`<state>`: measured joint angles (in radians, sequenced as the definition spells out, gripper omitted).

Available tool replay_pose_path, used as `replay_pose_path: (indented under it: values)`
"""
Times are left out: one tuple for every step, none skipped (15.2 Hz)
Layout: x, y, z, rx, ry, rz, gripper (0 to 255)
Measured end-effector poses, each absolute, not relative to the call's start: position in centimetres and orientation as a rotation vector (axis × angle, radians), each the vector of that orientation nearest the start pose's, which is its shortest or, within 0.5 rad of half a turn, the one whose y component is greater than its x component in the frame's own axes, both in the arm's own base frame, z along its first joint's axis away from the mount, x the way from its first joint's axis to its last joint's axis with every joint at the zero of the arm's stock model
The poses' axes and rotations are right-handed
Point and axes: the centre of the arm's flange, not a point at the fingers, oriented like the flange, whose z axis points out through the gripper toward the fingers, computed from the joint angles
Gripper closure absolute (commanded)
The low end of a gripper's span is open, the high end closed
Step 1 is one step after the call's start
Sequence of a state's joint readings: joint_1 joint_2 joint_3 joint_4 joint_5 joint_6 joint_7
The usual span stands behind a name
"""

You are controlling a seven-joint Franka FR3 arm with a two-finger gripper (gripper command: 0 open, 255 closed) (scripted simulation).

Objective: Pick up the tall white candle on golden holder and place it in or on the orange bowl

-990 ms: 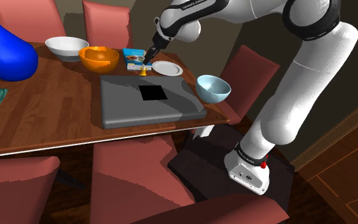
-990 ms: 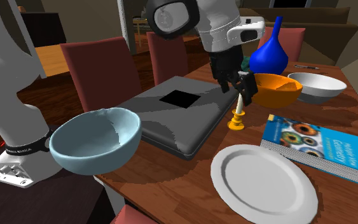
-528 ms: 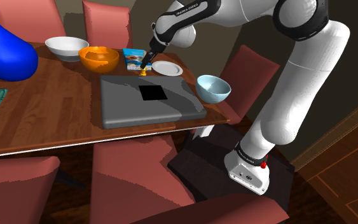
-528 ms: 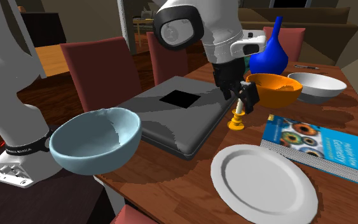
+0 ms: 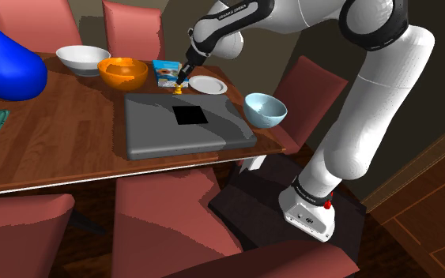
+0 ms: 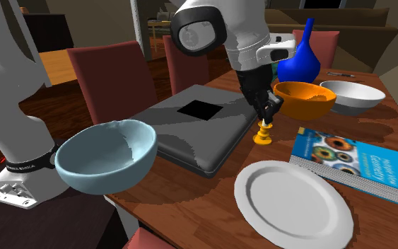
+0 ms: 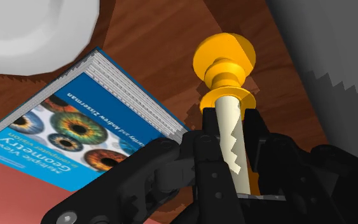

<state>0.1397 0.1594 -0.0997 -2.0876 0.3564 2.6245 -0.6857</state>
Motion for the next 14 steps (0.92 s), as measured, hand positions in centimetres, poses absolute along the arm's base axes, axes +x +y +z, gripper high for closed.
replay_pose_path:
  values:
    - [60.3,1.8,38.8,-2.911,-0.671,-0.644,255]
    - [60.3,1.8,38.8,-2.911,-0.671,-0.644,255]
    - [60.3,1.8,38.8,-2.911,-0.671,-0.644,255]
    - [60.3,1.8,38.8,-2.911,-0.671,-0.644,255]
    - [60.3,1.8,38.8,-2.911,-0.671,-0.644,255]
    - [60.3,1.8,38.8,-2.911,-0.671,-0.644,255]
    - [60.3,1.8,38.8,-2.911,-0.671,-0.644,255]
    - [60.2,1.7,39.1,-2.911,-0.671,-0.643,255]
    - [60.2,1.8,39.5,-2.911,-0.671,-0.643,255]
    - [60.2,1.8,40.0,-2.911,-0.671,-0.643,255]
    - [60.3,1.8,40.5,-2.911,-0.671,-0.643,255]
    - [60.3,1.8,41.0,-2.911,-0.671,-0.644,255]
    - [60.3,1.7,41.4,-2.911,-0.671,-0.644,255]
    - [60.3,1.6,42.0,-2.911,-0.671,-0.644,255]
